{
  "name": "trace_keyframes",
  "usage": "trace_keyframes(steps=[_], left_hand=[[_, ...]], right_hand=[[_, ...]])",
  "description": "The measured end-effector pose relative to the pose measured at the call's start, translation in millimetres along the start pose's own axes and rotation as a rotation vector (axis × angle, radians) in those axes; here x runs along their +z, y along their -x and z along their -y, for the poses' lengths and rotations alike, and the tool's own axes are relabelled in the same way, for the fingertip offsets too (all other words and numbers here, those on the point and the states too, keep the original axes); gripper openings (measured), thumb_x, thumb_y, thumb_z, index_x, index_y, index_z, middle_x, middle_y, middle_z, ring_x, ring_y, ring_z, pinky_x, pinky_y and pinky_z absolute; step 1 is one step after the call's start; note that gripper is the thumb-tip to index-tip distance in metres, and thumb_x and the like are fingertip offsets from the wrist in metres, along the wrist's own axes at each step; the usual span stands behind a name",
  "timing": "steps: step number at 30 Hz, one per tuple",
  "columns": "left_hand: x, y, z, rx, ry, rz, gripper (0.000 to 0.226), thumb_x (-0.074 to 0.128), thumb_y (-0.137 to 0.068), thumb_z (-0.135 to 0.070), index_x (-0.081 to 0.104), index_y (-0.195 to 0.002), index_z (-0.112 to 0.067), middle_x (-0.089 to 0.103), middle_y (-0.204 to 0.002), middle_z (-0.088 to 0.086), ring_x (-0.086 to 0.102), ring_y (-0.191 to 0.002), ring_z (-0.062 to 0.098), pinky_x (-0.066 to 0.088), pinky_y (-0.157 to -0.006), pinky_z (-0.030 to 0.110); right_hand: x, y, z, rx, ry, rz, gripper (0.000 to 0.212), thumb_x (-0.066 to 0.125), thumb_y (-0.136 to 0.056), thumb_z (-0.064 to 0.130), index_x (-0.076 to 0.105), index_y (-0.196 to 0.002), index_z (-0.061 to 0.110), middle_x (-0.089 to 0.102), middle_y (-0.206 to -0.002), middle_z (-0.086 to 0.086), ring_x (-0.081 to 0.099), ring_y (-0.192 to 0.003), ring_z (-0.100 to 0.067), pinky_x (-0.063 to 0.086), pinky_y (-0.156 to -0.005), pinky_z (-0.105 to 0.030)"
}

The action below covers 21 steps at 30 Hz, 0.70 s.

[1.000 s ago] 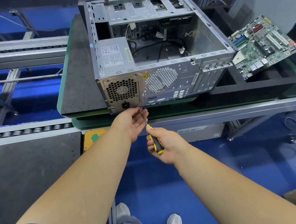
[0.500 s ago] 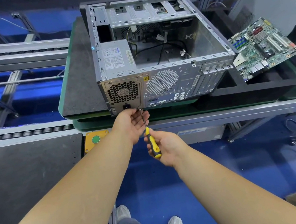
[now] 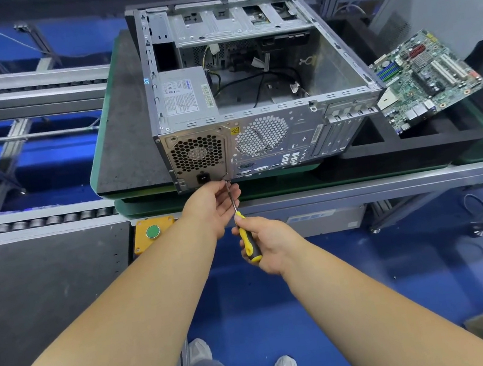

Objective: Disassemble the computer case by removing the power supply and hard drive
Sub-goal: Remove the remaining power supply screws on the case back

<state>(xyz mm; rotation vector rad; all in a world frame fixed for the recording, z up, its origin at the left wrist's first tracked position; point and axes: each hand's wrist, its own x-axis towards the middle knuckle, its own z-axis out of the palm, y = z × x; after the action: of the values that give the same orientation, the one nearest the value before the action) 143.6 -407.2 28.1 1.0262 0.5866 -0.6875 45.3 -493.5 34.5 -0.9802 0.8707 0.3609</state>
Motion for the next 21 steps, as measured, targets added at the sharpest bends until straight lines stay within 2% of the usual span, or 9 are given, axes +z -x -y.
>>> trace_keyframes(steps=[9,16,21], left_hand=[[-0.2,2.8,5.0,0.026,0.034,-0.006,0.015,0.055,-0.099,-0.017,0.065,-0.104,-0.007,0.076,-0.079,0.005,0.074,-0.070,0.013,0.056,-0.064,0.027],[1.1,4.3,7.0,0.039,0.019,-0.021,0.012,0.058,-0.098,-0.015,0.064,-0.100,-0.006,0.076,-0.078,0.004,0.074,-0.070,0.012,0.056,-0.059,0.025],[0.1,13.0,7.9,0.071,-0.020,-0.002,0.010,0.058,-0.097,-0.015,0.064,-0.099,-0.008,0.077,-0.081,0.003,0.074,-0.073,0.011,0.057,-0.057,0.022]], right_hand=[[-4.1,2.1,-0.1,0.005,-0.012,0.025,0.020,0.071,-0.090,0.025,0.070,-0.100,0.008,0.070,-0.075,-0.002,0.056,-0.062,-0.013,0.049,-0.056,-0.026],[-11.9,-0.3,-0.7,-0.001,-0.020,0.042,0.019,0.071,-0.091,0.024,0.070,-0.099,0.008,0.071,-0.075,-0.002,0.056,-0.061,-0.013,0.049,-0.056,-0.025],[-20.6,2.1,-0.5,-0.027,0.105,0.062,0.018,0.064,-0.095,0.028,0.068,-0.102,0.011,0.072,-0.077,0.002,0.056,-0.065,-0.013,0.042,-0.058,-0.025]])
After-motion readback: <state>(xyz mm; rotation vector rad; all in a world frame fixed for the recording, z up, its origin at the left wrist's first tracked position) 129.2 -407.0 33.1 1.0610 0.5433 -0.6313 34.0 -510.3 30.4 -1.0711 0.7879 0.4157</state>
